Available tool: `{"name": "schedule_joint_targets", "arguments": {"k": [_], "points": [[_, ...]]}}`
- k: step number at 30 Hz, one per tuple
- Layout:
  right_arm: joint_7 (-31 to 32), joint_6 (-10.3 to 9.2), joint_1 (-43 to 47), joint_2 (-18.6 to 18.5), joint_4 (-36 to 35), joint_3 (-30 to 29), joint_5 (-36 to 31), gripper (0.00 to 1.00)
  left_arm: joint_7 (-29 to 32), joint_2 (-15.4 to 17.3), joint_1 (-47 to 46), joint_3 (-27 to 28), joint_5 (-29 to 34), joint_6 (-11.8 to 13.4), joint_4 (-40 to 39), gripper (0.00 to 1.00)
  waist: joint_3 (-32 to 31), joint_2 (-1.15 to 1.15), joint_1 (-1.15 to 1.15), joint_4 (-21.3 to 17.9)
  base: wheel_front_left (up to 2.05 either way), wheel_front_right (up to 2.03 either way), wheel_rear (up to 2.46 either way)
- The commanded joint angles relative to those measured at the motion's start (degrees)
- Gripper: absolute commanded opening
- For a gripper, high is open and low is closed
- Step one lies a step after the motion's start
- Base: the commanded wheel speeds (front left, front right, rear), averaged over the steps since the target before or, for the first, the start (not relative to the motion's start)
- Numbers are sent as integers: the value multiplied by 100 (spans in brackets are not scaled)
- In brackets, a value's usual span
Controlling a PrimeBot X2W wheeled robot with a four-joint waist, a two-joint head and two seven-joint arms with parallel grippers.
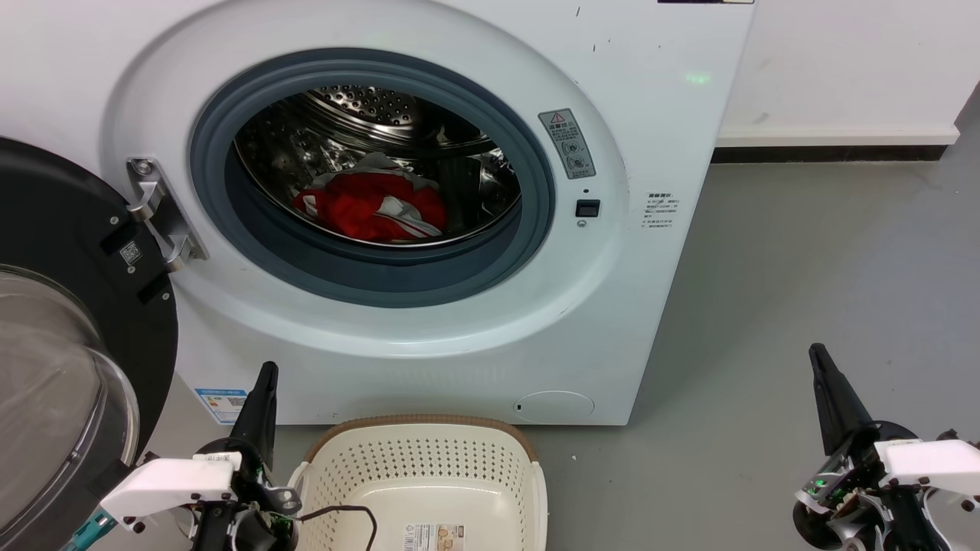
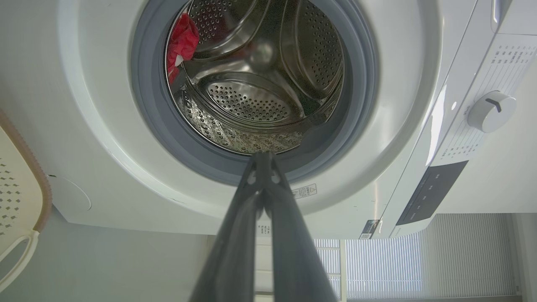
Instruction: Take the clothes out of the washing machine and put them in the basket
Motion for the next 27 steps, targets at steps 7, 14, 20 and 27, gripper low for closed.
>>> {"name": "schedule_joint_targets", "arguments": {"k": [7,14,20,27], "points": [[0,-2,-73,7,7,2,20,0,17,-12,-29,12,4,-14,-5,0,0,0,0,0,0,0,0],[0,-2,-73,7,7,2,20,0,17,-12,-29,12,4,-14,-6,0,0,0,0,0,0,0,0],[0,-2,-73,7,7,2,20,0,17,-12,-29,12,4,-14,-6,0,0,0,0,0,0,0,0],[0,-2,-74,7,7,2,20,0,17,-12,-29,12,4,-14,-6,0,0,0,0,0,0,0,0]]}}
